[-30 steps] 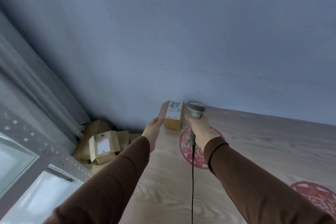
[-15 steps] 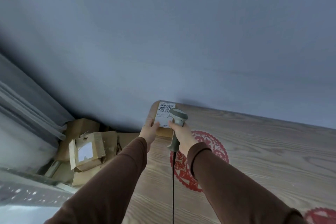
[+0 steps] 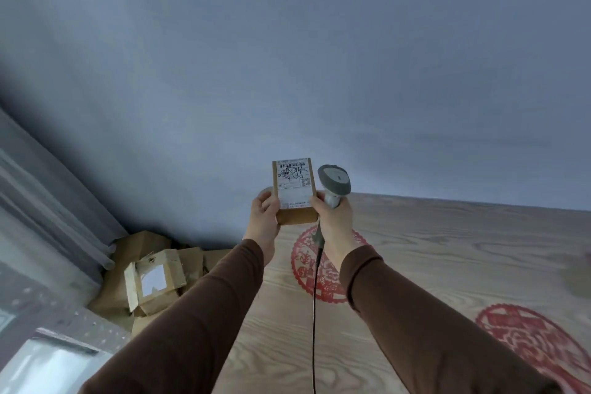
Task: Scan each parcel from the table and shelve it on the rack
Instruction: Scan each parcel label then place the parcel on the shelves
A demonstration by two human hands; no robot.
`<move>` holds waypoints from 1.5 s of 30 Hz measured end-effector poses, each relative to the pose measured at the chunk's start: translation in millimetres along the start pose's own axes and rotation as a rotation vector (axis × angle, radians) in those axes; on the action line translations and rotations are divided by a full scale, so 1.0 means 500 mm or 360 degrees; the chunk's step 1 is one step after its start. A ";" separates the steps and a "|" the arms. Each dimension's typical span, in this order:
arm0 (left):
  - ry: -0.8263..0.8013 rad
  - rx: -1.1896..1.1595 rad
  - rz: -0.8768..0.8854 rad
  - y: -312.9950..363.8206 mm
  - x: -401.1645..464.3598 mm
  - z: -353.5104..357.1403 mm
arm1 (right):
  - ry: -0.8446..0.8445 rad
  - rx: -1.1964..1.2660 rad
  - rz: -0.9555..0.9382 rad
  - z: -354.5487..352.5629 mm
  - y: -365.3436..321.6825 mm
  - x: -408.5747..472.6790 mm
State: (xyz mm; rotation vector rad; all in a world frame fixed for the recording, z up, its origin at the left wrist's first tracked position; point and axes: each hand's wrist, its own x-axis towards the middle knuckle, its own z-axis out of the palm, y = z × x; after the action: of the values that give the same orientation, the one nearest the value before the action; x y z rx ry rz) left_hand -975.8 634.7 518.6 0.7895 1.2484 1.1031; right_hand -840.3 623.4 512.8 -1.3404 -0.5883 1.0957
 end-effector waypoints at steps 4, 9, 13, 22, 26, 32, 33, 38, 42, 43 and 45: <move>-0.0226 -0.0043 0.0126 0.049 -0.154 0.013 | 0.0030 -0.0013 -0.0215 -0.052 -0.094 -0.144; -0.0456 -0.0140 0.0207 0.093 -0.324 0.020 | 0.0033 -0.0084 -0.0554 -0.113 -0.193 -0.324; -0.0543 -0.0102 0.0386 0.119 -0.433 0.021 | 0.0028 -0.0216 -0.0773 -0.160 -0.253 -0.448; -0.0675 -0.0154 0.0614 0.167 -0.565 0.056 | -0.0079 -0.0574 -0.0967 -0.220 -0.351 -0.671; -0.0710 -0.0115 0.0663 0.172 -0.590 0.080 | 0.0021 -0.0477 -0.0934 -0.236 -0.375 -0.702; -0.0736 -0.0099 0.0702 0.176 -0.625 0.114 | 0.0072 -0.0500 -0.0939 -0.266 -0.399 -0.729; -0.0738 -0.0099 0.0708 0.175 -0.631 0.119 | 0.0077 -0.0499 -0.0927 -0.272 -0.401 -0.732; -0.0749 -0.0093 0.0709 0.169 -0.647 0.135 | 0.0074 -0.0494 -0.0930 -0.293 -0.410 -0.744; -0.0751 -0.0088 0.0711 0.167 -0.658 0.146 | 0.0067 -0.0536 -0.0970 -0.308 -0.420 -0.752; -0.0748 -0.0089 0.0713 0.167 -0.661 0.148 | 0.0067 -0.0541 -0.0972 -0.311 -0.421 -0.754; -0.0744 -0.0100 0.0716 0.167 -0.663 0.151 | 0.0070 -0.0536 -0.0963 -0.316 -0.423 -0.757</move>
State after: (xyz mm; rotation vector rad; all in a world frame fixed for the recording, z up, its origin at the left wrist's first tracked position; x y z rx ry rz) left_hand -907.1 355.4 718.6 1.2357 0.6536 1.2126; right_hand -802.7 244.8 773.7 -1.3347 -1.0950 0.4836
